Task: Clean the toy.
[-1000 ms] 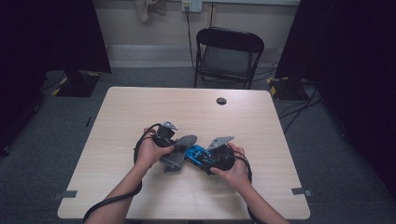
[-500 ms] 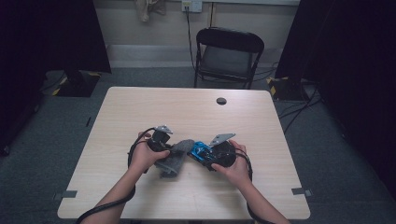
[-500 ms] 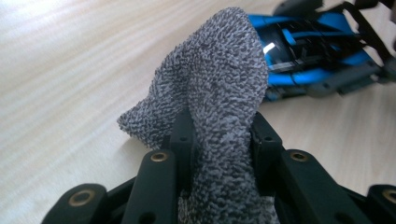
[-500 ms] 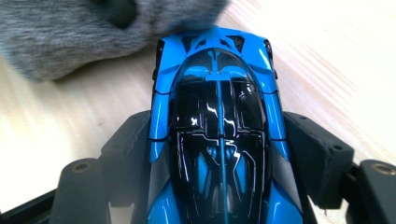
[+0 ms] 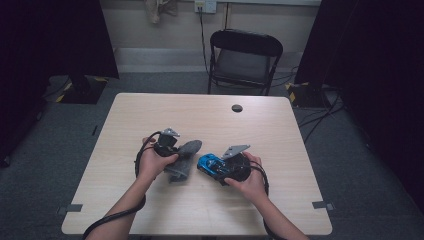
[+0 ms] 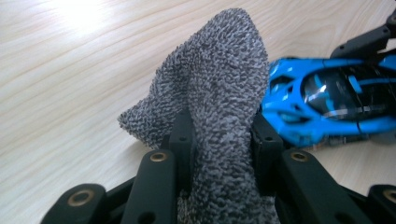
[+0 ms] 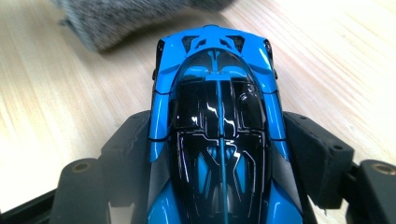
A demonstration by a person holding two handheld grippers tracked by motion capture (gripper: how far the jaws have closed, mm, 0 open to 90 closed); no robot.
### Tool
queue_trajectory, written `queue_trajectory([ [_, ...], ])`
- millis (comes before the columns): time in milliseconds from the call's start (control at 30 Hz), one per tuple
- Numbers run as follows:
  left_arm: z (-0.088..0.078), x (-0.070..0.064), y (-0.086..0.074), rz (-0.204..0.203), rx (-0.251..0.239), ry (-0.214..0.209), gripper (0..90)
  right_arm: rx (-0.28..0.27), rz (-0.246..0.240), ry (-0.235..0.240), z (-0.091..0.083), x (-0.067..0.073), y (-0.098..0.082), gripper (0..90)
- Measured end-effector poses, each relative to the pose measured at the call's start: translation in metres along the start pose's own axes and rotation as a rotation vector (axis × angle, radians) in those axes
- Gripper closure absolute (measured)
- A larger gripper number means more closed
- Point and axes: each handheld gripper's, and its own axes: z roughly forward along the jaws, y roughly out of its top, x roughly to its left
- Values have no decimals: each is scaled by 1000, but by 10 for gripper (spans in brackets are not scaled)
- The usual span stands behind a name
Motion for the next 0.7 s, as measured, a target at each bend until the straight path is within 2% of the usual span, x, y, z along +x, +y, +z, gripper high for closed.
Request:
queue_trajectory([
  [133,11,-8,4,15,16,-38,683,-7,-7,8,1,4,2,281],
  [200,14,-10,4,29,25,-38,683,0,-14,0,1,4,3,281],
  [333,13,-10,3,22,26,-56,683,1,-1,-2,1,0,1,281],
  [700,6,-21,-12,50,48,-101,683,17,14,-15,6,-7,0,281],
])
